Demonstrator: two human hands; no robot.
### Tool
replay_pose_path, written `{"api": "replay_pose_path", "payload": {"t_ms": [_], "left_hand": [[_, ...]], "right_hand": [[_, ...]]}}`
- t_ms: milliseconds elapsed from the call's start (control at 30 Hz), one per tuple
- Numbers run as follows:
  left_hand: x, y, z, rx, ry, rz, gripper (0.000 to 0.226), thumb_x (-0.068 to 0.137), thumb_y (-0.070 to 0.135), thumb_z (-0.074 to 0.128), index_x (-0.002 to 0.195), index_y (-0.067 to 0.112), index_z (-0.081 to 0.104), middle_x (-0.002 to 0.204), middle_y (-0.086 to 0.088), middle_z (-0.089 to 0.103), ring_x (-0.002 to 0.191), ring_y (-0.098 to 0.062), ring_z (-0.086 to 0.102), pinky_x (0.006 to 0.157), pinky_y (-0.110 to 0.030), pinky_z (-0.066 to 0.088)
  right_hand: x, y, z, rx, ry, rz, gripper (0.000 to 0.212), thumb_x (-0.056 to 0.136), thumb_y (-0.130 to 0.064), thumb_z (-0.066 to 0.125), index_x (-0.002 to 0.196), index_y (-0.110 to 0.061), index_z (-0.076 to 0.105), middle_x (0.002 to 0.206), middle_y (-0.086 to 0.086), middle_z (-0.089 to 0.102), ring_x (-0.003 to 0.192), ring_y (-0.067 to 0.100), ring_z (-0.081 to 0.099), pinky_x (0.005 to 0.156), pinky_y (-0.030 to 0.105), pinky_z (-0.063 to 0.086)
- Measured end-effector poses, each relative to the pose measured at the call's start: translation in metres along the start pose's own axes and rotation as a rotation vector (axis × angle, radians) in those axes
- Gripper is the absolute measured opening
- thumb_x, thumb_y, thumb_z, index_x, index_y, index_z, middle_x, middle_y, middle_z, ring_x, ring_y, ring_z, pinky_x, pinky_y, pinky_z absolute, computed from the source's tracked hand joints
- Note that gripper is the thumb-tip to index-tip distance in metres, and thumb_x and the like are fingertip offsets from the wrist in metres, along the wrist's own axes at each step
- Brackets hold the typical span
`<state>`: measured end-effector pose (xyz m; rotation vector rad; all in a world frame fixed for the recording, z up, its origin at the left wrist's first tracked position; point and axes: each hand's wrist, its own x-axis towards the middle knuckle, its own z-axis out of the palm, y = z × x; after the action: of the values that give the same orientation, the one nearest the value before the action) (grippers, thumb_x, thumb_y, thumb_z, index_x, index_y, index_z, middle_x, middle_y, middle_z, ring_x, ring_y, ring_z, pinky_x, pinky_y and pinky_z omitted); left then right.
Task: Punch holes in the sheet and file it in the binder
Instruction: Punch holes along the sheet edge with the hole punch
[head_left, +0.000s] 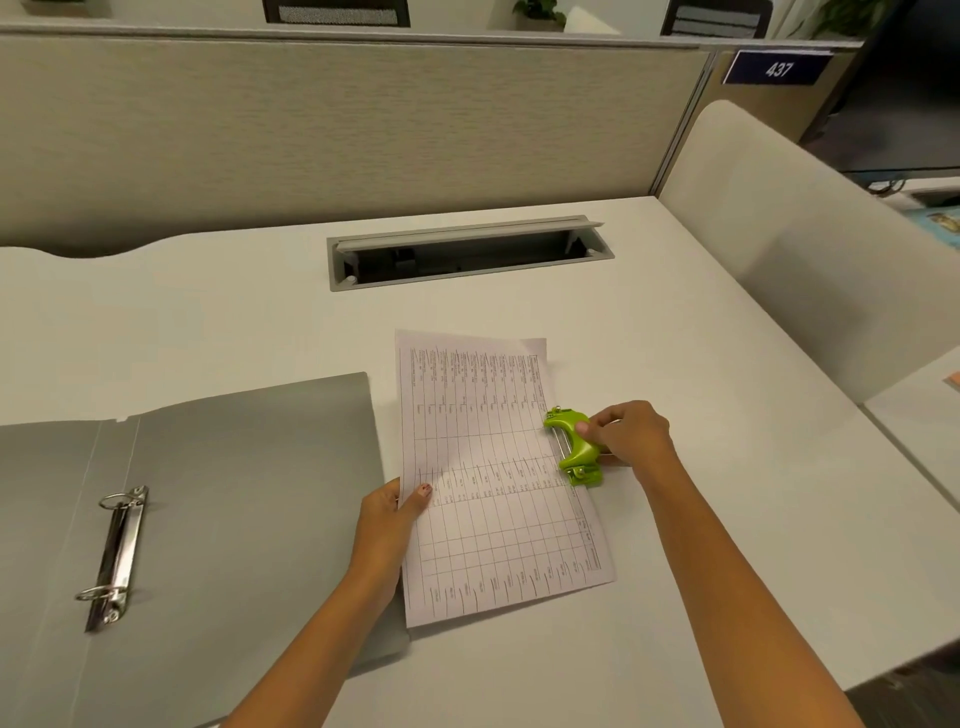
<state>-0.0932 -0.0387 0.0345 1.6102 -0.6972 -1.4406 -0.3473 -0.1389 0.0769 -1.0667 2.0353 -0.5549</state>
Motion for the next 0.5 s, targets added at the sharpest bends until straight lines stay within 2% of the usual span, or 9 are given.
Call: {"api": "replay_pose_path", "payload": {"t_ms": [133, 300, 500], "left_hand": [[-0.0012, -0.0002, -0.0011, -0.006, -0.008, -0.005, 0.018, 0.093, 0.014, 0.057, 0.108, 0.010, 0.066, 0.104, -0.009, 0.072, 0.093, -0.028, 0.070, 0.086, -0.048, 0.055], [-0.0014, 0.0003, -0.0007, -0.011, -0.013, -0.004, 0.014, 0.093, 0.014, 0.057, 0.103, 0.014, 0.067, 0.101, -0.007, 0.073, 0.091, -0.027, 0.070, 0.083, -0.045, 0.056], [-0.0005, -0.0003, -0.0008, -0.010, -0.018, -0.022, 0.016, 0.092, 0.015, 0.058, 0.105, 0.013, 0.067, 0.102, -0.007, 0.073, 0.092, -0.025, 0.070, 0.082, -0.043, 0.056]], "right_hand": [[-0.0023, -0.0004, 0.0009, 0.018, 0.010, 0.015, 0.023, 0.071, -0.026, 0.082, 0.084, -0.010, 0.071, 0.088, 0.010, 0.069, 0.080, 0.029, 0.070, 0.080, 0.042, 0.058], [-0.0053, -0.0026, 0.0008, 0.009, 0.012, 0.024, 0.022, 0.071, -0.027, 0.081, 0.083, -0.013, 0.070, 0.088, 0.009, 0.068, 0.082, 0.029, 0.070, 0.080, 0.042, 0.058], [-0.0031, -0.0066, 0.0003, 0.004, -0.014, 0.068, 0.017, 0.071, -0.023, 0.082, 0.077, -0.013, 0.069, 0.090, 0.012, 0.069, 0.080, 0.030, 0.071, 0.079, 0.042, 0.059]]}}
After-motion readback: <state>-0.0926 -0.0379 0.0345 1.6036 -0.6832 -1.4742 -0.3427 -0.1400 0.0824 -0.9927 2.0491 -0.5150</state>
